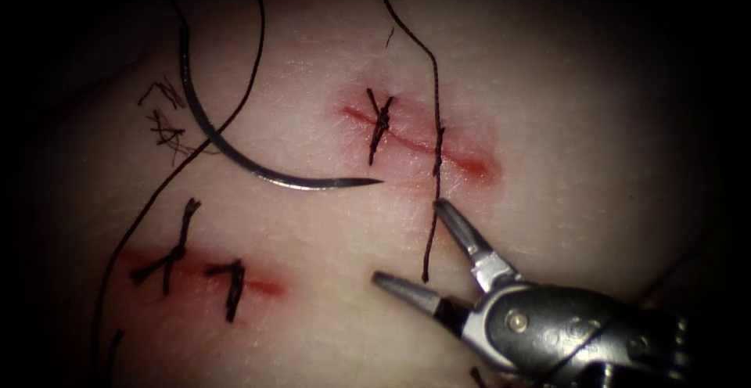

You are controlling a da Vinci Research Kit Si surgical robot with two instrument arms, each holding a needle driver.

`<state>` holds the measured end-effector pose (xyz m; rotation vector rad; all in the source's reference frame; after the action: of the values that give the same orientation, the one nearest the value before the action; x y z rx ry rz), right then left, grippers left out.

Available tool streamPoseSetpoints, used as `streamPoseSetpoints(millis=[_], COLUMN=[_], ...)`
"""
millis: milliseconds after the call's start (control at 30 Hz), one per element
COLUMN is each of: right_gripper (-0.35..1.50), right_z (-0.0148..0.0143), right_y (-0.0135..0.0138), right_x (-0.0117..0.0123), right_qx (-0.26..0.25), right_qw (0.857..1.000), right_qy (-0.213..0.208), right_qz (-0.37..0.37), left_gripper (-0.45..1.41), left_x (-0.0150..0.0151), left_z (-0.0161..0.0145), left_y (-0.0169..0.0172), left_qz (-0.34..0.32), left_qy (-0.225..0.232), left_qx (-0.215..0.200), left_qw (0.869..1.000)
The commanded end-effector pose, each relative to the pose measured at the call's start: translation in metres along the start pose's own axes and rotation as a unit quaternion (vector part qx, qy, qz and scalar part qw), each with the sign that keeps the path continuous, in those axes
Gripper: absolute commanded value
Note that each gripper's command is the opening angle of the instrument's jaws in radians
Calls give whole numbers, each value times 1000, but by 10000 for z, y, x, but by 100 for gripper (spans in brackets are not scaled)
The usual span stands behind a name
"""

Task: Wound Closure

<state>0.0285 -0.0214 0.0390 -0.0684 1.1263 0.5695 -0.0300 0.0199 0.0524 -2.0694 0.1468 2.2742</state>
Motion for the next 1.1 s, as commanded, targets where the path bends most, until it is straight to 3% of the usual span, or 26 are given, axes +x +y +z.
streamPoseSetpoints(millis=[33,67,100,200,233,333,367,567,833,967,1000,1100], right_gripper=[51,19,7,6,6,6,7,21,7,7,-8,-26], right_z=[8,8,10,16,29,41,56,84,117,127,127,122], right_y=[8,12,17,30,44,53,64,76,93,107,113,121], right_x=[2,3,4,6,5,4,1,2,9,15,19,24], right_qx=[14,23,30,43,58,69,79,104,129,149,158,174], right_qw=[1000,999,999,998,997,995,994,990,985,977,972,961], right_qy=[5,7,9,13,12,11,16,26,49,79,101,140], right_qz=[14,23,29,39,54,64,71,88,101,130,144,161], left_gripper=[-45,-45,-45,-45,-45,-45,-45,-45,-45,-45,-45,-45], left_x=[2,8,13,27,45,57,76,94,83,62,52,35], left_z=[2,-1,-4,-11,-18,-22,-29,-41,-51,-55,-56,-58], left_y=[5,12,19,38,63,77,99,130,178,201,205,207], left_qz=[-4,-6,-11,-24,-50,-64,-100,-126,-153,-171,-174,-178], left_qy=[13,22,31,49,64,70,67,43,13,10,7,1], left_qx=[-3,-4,-6,-11,-24,-31,-34,-41,-72,-75,-74,-68], left_qw=[1000,1000,999,998,996,995,992,990,986,982,982,982])
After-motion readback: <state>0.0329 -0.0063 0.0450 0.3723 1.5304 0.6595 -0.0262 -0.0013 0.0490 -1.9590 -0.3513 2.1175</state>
